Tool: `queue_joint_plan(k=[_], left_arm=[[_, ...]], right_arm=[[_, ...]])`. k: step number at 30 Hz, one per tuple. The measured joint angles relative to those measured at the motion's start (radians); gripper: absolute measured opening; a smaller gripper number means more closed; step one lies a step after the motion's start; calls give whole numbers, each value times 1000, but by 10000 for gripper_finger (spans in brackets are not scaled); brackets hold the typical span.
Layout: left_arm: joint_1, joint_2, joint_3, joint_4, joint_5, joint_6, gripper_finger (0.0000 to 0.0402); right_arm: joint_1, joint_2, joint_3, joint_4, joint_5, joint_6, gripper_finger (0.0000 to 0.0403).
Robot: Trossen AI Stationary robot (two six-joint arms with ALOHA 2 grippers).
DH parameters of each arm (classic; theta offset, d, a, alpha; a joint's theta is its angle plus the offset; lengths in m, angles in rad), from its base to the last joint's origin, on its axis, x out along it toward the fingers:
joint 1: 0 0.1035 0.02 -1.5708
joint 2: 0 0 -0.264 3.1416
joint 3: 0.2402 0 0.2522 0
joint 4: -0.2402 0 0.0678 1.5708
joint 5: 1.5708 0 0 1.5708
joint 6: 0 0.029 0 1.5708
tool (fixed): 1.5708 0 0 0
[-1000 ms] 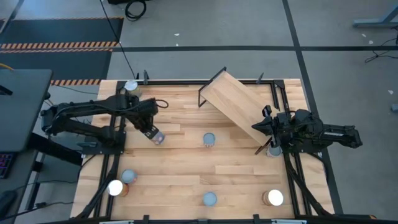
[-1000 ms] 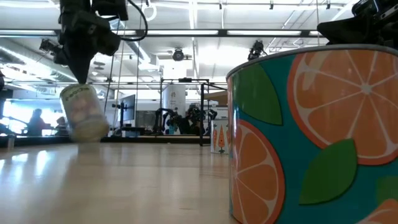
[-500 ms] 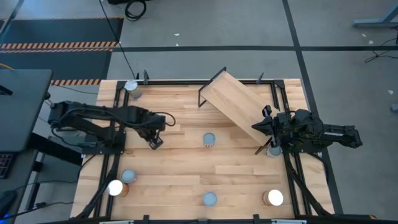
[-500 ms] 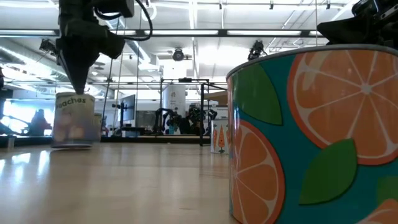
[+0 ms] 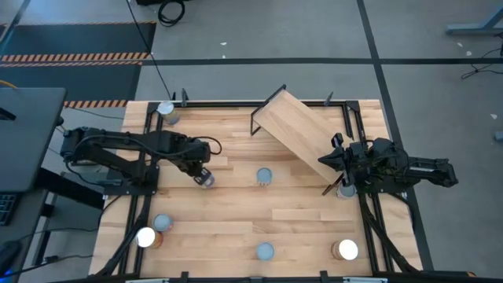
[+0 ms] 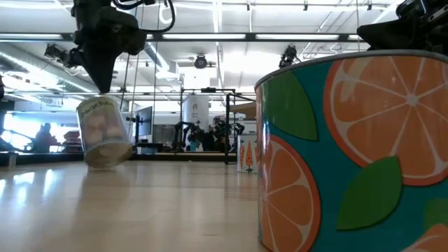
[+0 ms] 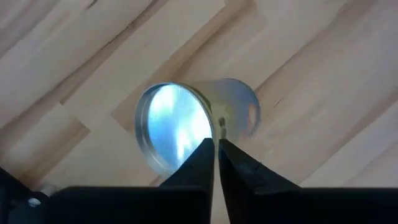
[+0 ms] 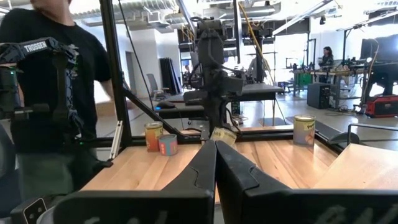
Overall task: Pick and place cans onto a shelf
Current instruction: Put the bottom canned peaches can on the shelf
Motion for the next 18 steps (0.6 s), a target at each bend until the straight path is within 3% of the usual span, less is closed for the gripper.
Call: queue_joint_plan(k=[11, 18], left_arm=[[29, -10, 1, 47, -21, -228, 127], [37, -20, 1, 55, -88, -315, 151]], right_arm=[[0, 0, 0, 0, 0, 0, 11], [0, 0, 0, 0, 0, 0, 11]])
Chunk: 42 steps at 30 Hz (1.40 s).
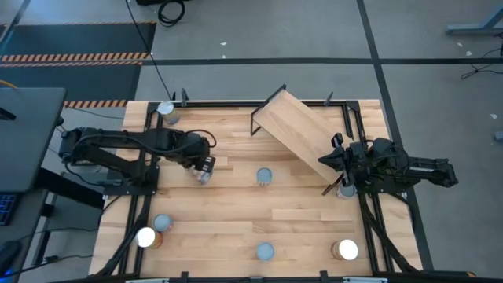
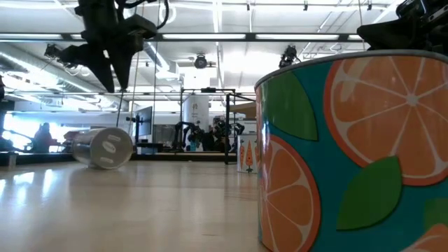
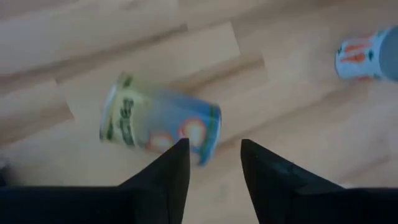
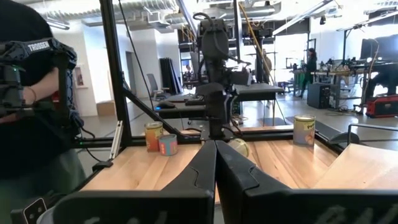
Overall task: Pick and place cans onto a shelf
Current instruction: Put the bottom canned peaches can on the shelf
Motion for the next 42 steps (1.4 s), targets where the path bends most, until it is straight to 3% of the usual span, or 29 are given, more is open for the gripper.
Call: queue_joint_plan(k=[7, 17, 27, 29, 34, 38, 42], left_arm=[[25, 0, 0, -99, -116, 366, 141], [41, 0, 0, -46, -192, 603, 140], [42, 2, 0, -285, -340, 554, 142], [42, 3, 0, -269, -293, 455, 142], [31, 3, 0, -189, -136, -34, 142], [-25, 3, 0, -191, -127, -319, 158], [-60, 3, 0, -200, -129, -541, 207]], right_arm=[[0, 0, 0, 0, 0, 0, 11], [0, 0, 0, 0, 0, 0, 11], [0, 0, 0, 0, 0, 0, 11], [0, 0, 0, 0, 0, 0, 11], [0, 0, 0, 0, 0, 0, 11], [0, 0, 0, 0, 0, 0, 11], [0, 0, 0, 0, 0, 0, 11]])
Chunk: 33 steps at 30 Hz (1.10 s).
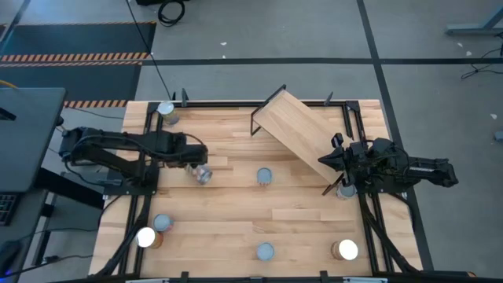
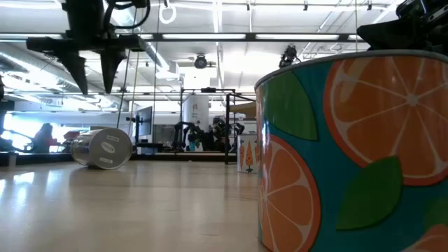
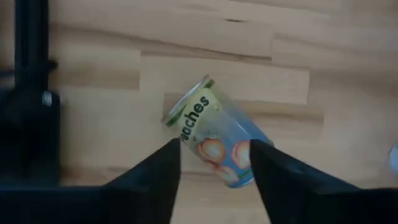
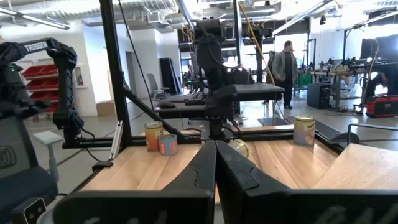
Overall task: Pick and place cans onto a shelf
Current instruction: Put the bottom canned peaches can on the shelf
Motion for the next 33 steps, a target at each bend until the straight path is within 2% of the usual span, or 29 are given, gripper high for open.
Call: queue_joint_plan(k=[5, 9, 15, 21, 27, 30, 33], left_arm=[[-13, 5, 0, -15, 23, -285, 293], [1, 38, 0, -2, 31, -418, 330], [101, 104, -9, -19, 124, -480, 338], [256, 105, -115, 154, 242, -463, 338], [319, 103, -194, 197, 351, -442, 338], [339, 103, -255, 286, 364, -434, 338], [352, 101, -321, 447, 391, -442, 339]], right_arm=[[0, 0, 0, 0, 0, 0, 11], [0, 0, 0, 0, 0, 0, 11], [0, 0, 0, 0, 0, 0, 11], [0, 0, 0, 0, 0, 0, 11], [0, 0, 0, 0, 0, 0, 11], [0, 0, 0, 0, 0, 0, 11], [0, 0, 0, 0, 0, 0, 11]])
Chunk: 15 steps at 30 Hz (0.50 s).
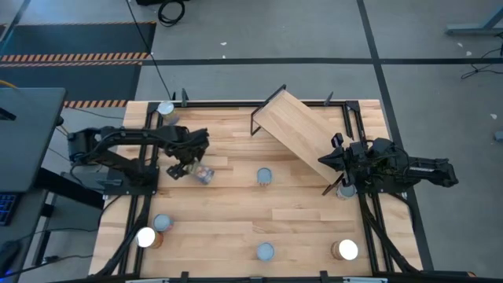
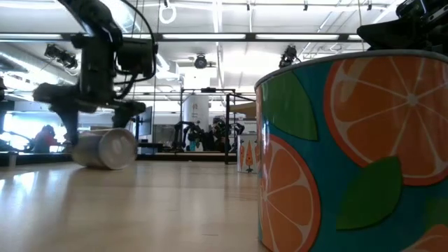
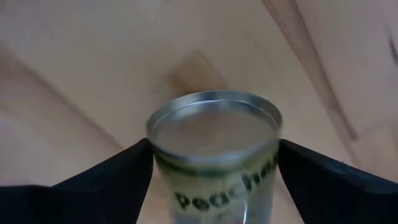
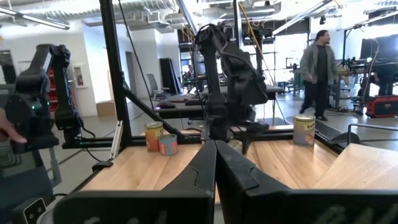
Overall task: Pick and place cans onto a shelf
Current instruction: Put the bottom canned peaches can on the shelf
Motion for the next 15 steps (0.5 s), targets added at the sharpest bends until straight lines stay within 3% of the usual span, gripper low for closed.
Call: queue_joint_plan(k=[5, 15], left_arm=[[-24, -3, -49, 81, 1, -34, 339], [-51, 2, -150, 195, -96, -46, 329]], right_arm=[[0, 0, 0, 0, 0, 0, 11], [0, 0, 0, 0, 0, 0, 11]])
